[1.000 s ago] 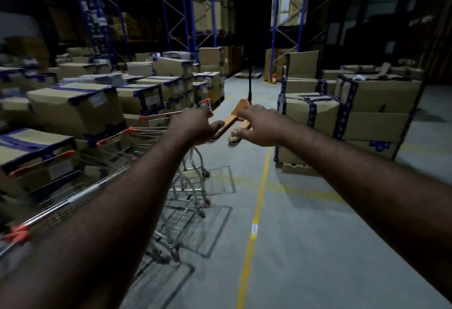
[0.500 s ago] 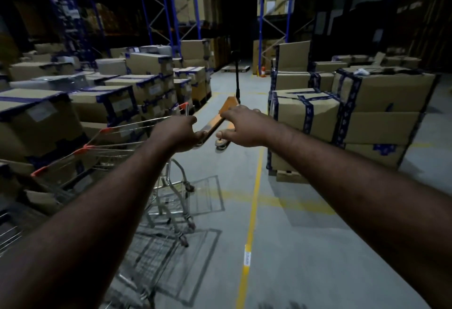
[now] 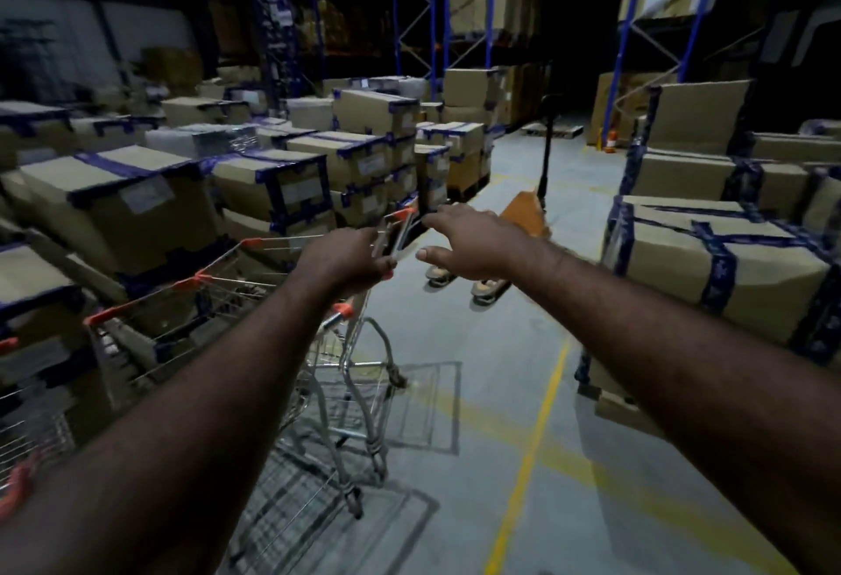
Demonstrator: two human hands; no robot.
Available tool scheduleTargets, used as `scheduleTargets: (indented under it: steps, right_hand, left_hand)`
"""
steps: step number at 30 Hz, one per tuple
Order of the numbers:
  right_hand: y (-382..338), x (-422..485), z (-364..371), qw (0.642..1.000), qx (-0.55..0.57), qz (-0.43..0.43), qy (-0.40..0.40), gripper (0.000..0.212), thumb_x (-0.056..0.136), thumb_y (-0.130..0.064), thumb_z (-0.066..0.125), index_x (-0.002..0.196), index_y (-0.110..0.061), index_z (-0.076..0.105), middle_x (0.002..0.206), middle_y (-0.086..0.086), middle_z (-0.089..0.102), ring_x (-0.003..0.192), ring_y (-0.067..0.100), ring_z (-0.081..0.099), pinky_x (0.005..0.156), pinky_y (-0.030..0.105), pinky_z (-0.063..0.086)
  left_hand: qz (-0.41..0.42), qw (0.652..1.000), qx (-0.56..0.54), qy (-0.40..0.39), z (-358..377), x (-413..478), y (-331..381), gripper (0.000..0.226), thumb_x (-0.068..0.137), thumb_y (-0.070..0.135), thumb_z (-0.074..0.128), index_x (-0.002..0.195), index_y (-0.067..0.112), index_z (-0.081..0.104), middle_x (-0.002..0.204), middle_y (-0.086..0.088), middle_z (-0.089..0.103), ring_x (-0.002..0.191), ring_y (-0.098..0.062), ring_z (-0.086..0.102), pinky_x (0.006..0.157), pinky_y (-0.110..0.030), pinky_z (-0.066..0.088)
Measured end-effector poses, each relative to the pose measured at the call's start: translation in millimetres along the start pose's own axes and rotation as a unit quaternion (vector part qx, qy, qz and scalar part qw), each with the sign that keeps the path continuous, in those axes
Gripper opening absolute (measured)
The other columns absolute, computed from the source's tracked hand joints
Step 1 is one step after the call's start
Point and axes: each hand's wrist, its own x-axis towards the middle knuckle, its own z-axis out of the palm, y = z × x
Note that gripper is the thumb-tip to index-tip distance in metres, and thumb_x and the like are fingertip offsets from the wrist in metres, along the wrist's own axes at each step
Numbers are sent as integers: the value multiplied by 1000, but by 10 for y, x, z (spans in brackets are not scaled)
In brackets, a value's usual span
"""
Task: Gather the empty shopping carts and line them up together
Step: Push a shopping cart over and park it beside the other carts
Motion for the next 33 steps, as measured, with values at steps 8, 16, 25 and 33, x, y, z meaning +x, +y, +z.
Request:
scheduleTargets:
  steps: [8,16,25,33]
  right_hand:
    - [571,1722,634,999,-8,-48,0,63,98,-58,48,150,-23,43,154,5,43,142,26,37,112,53,35]
    - [1292,3346,1182,998,-11,-35,-60,57,100,-54,49,149,-25,44,154,5,44,142,25,37,113,49,34]
    - [1826,4775,2251,990,-24,-90,-110,51,100,-49,48,144,-24,49,151,4,48,136,26,44,108,47,38]
    - [2220,5793,3306,954,-44,-214,-205,50,101,-50,46,145,-26,49,152,5,48,138,27,42,111,48,36]
  left_hand:
    - [-44,999,-12,-3,613,1557,-421,50,94,55,59,129,20,59,119,-6,67,106,-24,62,89,-45,54]
    - [-51,996,-43,-66,1530,3368,-819,54,91,61,56,130,23,61,121,-5,69,108,-26,63,90,-43,54]
    - [-103,984,-78,-124,2456,4397,-935,60,94,58,55,140,19,54,138,-8,60,126,-27,56,98,-41,50]
    - [-234,940,-159,-192,3319,4534,-860,43,93,47,62,123,17,57,120,-11,66,107,-32,64,86,-38,53]
